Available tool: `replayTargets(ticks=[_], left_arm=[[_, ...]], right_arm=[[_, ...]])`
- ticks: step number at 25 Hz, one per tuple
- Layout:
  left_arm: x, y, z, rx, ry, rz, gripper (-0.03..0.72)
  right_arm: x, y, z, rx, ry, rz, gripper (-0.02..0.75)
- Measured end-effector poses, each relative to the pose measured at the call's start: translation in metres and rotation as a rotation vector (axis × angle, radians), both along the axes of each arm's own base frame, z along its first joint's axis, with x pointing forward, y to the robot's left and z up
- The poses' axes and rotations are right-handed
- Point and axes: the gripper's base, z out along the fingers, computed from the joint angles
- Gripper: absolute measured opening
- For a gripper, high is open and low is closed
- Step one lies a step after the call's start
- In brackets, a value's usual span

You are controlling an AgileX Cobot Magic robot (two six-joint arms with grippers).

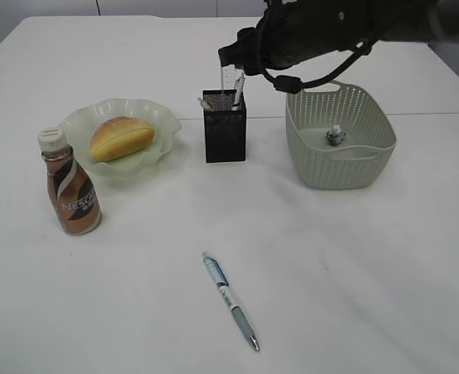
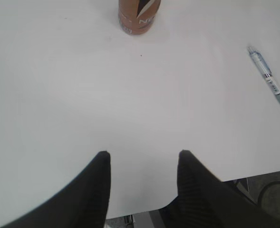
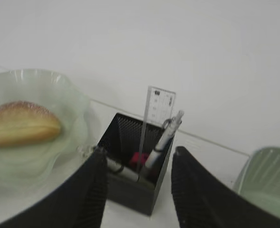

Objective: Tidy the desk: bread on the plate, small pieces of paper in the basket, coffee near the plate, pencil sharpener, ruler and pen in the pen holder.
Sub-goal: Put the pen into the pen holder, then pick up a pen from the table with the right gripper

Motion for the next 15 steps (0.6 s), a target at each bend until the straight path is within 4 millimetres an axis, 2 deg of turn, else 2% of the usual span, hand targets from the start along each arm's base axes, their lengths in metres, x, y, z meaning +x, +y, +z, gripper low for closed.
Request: replayTargets(ticks=[3,9,15], left_arm=[[0.0,0.0,0.0,0.0,0.0,0.0,0.333],[0.0,-0.001,0.0,-0.011,0.002,-0.001,0.333],[-0.001,-0.003,0.0,-0.032,0.007,-0.004,0.333]], right_arm=[[-0.021,0.002,0.018,-0.035,0.098,0.009,0.363],[-0.058,-0.002,0.04,-0.079,0.318,0.01,0.362],[-0.087,-0.004,0.037,-0.085,0.614,0.028,0.361]])
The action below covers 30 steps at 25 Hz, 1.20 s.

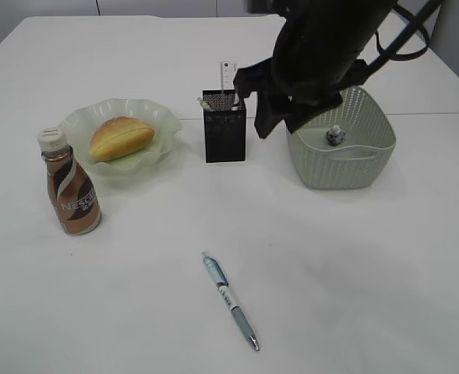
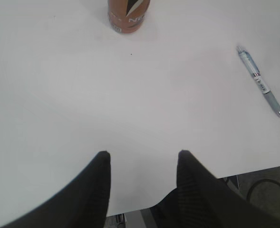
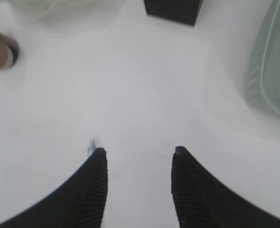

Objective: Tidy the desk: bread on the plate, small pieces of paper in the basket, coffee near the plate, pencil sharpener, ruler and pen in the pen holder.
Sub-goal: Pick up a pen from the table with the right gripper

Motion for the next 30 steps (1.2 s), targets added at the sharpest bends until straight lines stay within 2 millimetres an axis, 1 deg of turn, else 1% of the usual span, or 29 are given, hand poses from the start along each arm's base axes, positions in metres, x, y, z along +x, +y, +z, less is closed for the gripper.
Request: replayTargets(ticks=[3,7,13,15,17,20,22,25,27,30], left_arm=[[0.0,0.0,0.0,0.0,0.0,0.0,0.333],[0.0,0.0,0.0,0.0,0.0,0.0,0.333],[0.0,0.0,0.0,-0.003,0.001,0.0,0.333],[0.0,0.0,0.0,-0.004,0.001,-0.001,0.333],[0.0,0.0,0.0,-0.004,0.001,-0.001,0.333],[0.0,-0.001,0.0,-0.011,0.002,-0.001,0.333],[0.0,-0.001,0.0,-0.017,0.004,-0.002,0.333],[0.0,-0.002,0.0,-0.019,0.004,-0.002,0.333],[0.0,-0.002,0.0,-0.019,0.004,-0.002,0.333],[0.0,-0.002,0.0,-0.019,0.004,-0.002,0.333]], right_arm=[[-0.014,0.001,-0.005,-0.057,0.124,0.061,0.361],[-0.025,0.012,-0.006,-0.086,0.164,0.139,0.361],[-0.047,0.046,-0.005,-0.03,0.198,0.203,0.361],[-0.054,0.057,-0.009,-0.035,0.212,0.214,0.361],[-0.057,0.067,-0.017,-0.055,0.229,0.218,0.361],[-0.055,0.075,-0.036,-0.107,0.258,0.198,0.361],[-0.051,0.077,-0.05,-0.14,0.279,0.186,0.361],[-0.046,0.079,-0.065,-0.174,0.303,0.18,0.361],[-0.046,0.079,-0.075,-0.19,0.327,0.179,0.361],[-0.047,0.077,-0.096,-0.229,0.379,0.176,0.361]])
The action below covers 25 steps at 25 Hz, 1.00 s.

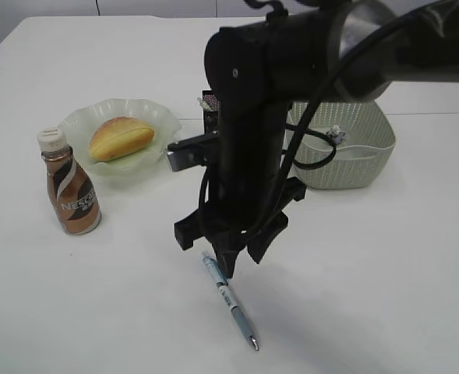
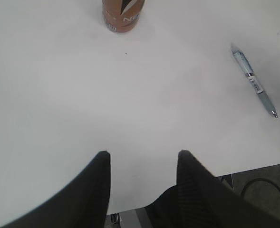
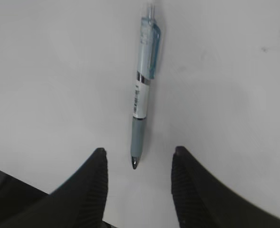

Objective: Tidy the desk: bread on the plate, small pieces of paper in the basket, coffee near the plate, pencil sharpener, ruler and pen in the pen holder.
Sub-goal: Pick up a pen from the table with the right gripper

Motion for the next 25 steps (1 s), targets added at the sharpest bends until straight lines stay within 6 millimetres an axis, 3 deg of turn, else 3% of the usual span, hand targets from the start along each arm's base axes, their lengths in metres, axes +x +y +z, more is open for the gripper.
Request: replayTargets(ticks=[9,20,25], left_arm=[[0.0,0.0,0.0,0.003,0.0,0.002,0.333],[0.0,0.0,0.0,0.003,-0.001,0.002,0.333],[0.0,0.0,0.0,0.003,-0.001,0.002,0.333]], right_arm=[[0.002,0.001,-0.045,-0.072,0.088,0.0,0.361],[0.008,0.007,-0.066,-0.054,0.068,-0.011,0.361],[0.012,0.01,-0.068,-0.021,0.027,-0.017,0.361]])
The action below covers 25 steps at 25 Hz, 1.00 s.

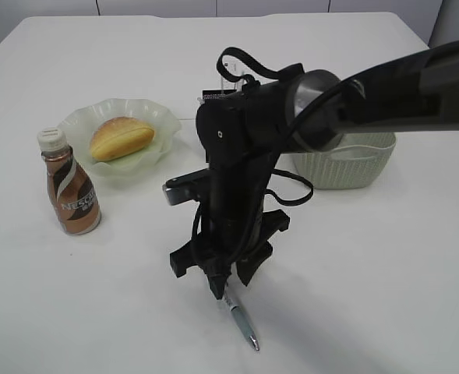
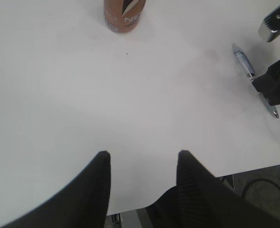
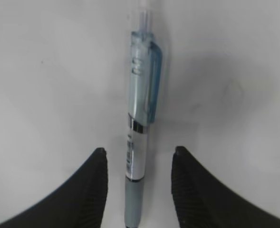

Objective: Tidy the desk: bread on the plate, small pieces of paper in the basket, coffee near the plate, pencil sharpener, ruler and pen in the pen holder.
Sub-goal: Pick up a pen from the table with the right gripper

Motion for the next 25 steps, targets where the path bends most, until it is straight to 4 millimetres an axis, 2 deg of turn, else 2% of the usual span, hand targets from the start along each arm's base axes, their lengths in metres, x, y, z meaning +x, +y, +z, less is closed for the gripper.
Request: replayTargets(ticks=[9,15,25], left_arm=[[0.0,0.0,0.0,0.0,0.0,0.0,0.333],[0.0,0.0,0.0,0.002,0.0,0.0,0.333],[0.0,0.0,0.0,0.004,-0.001,0.0,0.333]], right_arm=[[0.001,0.001,0.0,0.013,-0.016,-0.002,0.361],[0.001,0.001,-0.013,-0.01,0.014,-0.002,0.361],[0.001,0.001,-0.015,-0.013,0.017,-0.002,0.361]])
